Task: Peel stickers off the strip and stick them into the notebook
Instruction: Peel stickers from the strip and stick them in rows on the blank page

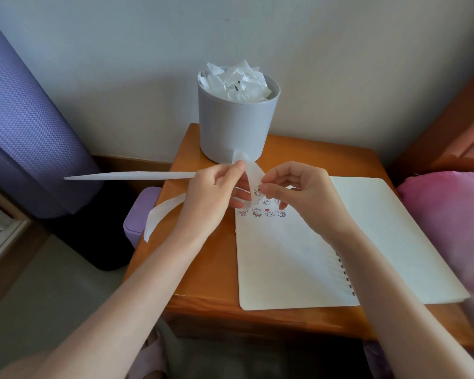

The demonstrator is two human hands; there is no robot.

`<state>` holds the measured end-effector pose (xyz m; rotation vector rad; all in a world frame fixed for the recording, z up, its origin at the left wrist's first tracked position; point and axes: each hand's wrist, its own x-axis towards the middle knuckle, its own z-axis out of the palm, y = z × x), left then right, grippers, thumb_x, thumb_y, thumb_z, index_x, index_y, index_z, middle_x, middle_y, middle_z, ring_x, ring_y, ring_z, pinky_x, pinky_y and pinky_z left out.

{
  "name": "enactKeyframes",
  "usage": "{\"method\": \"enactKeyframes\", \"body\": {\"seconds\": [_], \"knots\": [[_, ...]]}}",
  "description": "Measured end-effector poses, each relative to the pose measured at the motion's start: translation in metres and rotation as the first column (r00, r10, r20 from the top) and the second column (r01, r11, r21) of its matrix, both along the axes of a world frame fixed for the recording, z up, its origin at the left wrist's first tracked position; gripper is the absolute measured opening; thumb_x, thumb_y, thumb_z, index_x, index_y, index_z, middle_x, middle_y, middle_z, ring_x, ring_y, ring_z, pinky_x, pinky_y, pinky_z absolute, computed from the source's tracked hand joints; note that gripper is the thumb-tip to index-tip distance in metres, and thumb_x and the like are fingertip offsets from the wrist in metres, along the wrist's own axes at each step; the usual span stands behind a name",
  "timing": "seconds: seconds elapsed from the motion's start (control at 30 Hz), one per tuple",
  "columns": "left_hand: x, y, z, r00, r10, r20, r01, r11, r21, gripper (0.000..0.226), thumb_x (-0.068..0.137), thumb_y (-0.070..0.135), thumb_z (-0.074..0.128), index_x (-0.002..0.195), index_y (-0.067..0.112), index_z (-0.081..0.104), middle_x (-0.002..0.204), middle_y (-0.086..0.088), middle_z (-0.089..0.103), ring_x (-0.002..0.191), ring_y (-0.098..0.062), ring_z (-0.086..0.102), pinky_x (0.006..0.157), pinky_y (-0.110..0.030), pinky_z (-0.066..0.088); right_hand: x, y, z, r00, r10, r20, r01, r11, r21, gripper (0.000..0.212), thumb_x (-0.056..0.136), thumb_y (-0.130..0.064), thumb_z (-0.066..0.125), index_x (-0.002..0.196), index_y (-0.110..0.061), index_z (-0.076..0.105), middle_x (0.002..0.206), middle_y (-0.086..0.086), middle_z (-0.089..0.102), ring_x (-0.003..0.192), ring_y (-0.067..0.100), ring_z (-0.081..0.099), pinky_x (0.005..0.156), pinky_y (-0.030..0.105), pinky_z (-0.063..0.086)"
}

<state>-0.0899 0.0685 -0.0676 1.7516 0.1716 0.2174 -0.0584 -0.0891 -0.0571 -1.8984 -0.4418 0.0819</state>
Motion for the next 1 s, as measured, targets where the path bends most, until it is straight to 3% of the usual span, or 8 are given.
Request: {"method": "enactKeyframes", "body": {"seconds": [0.1, 0.4, 0.6, 0.7, 0.9, 1.0], "knots": [[-0.0006, -0.0015, -0.0011, 0.999, -0.051, -0.001, 0.051, 0.999, 0.004, 0.023, 0.092, 0.031, 0.055, 0.092, 0.013, 0.070, 0.080, -0.001, 0.073, 0.073, -0.009, 0.070, 0.061, -0.017, 0.055, 0.0006, -0.0005, -0.0003, 0.999, -0.019, 0.028, 0.019, 1.000, -0.005, 0.008, 0.081, -0.006, 0.071, 0.083, -0.014, 0.069, 0.074, -0.003, 0.069, 0.060, 0.001, 0.058, 0.054, 0.016, 0.048], [-0.0023, -0.0003, -0.0020, 0.996, -0.086, 0.018, 0.085, 0.994, 0.061, 0.017, 0.088, 0.026, 0.061, 0.099, 0.015, 0.070, 0.080, 0.002, 0.072, 0.074, -0.003, 0.068, 0.059, -0.010, 0.052, 0.0006, -0.0003, -0.0014, 0.999, -0.017, 0.046, 0.019, 0.998, -0.056, 0.006, 0.082, -0.008, 0.071, 0.085, -0.014, 0.070, 0.075, -0.004, 0.069, 0.061, 0.004, 0.058, 0.057, 0.018, 0.050], [-0.0032, -0.0023, -0.0013, 0.997, -0.081, 0.008, 0.080, 0.994, 0.075, 0.008, 0.089, 0.025, 0.060, 0.088, 0.021, 0.068, 0.074, 0.008, 0.069, 0.068, 0.003, 0.066, 0.055, -0.006, 0.048, -0.0001, -0.0003, -0.0021, 0.995, -0.010, 0.101, 0.023, 0.990, -0.136, 0.008, 0.083, -0.012, 0.070, 0.082, -0.020, 0.067, 0.076, -0.009, 0.067, 0.065, 0.001, 0.058, 0.060, 0.026, 0.051], [-0.0033, -0.0033, -0.0012, 0.997, -0.082, 0.000, 0.082, 0.993, 0.080, 0.008, 0.089, 0.025, 0.060, 0.088, 0.021, 0.067, 0.073, 0.009, 0.068, 0.067, 0.005, 0.065, 0.053, -0.006, 0.047, -0.0015, -0.0007, -0.0010, 0.994, -0.005, 0.113, 0.026, 0.983, -0.183, 0.010, 0.085, -0.014, 0.068, 0.081, -0.022, 0.065, 0.075, -0.014, 0.063, 0.060, -0.005, 0.054, 0.056, 0.016, 0.046], [-0.0009, -0.0024, -0.0029, 0.998, -0.068, -0.014, 0.069, 0.996, 0.065, 0.013, 0.090, 0.024, 0.060, 0.092, 0.015, 0.069, 0.077, 0.004, 0.070, 0.072, -0.002, 0.067, 0.056, -0.011, 0.052, -0.0003, -0.0024, 0.0017, 0.989, 0.003, 0.150, 0.031, 0.975, -0.222, 0.016, 0.085, -0.019, 0.068, 0.076, -0.030, 0.062, 0.095, -0.008, 0.060, 0.081, 0.008, 0.056, 0.069, 0.018, 0.045], [-0.0007, -0.0024, -0.0034, 0.998, -0.063, -0.017, 0.064, 0.997, 0.052, 0.014, 0.090, 0.022, 0.059, 0.092, 0.013, 0.069, 0.075, 0.004, 0.070, 0.070, -0.003, 0.068, 0.056, -0.012, 0.053, -0.0005, -0.0064, 0.0062, 0.997, -0.006, 0.081, 0.018, 0.988, -0.154, 0.013, 0.086, -0.015, 0.067, 0.078, -0.025, 0.064, 0.080, -0.017, 0.061, 0.068, -0.001, 0.054, 0.063, 0.013, 0.044]]}}
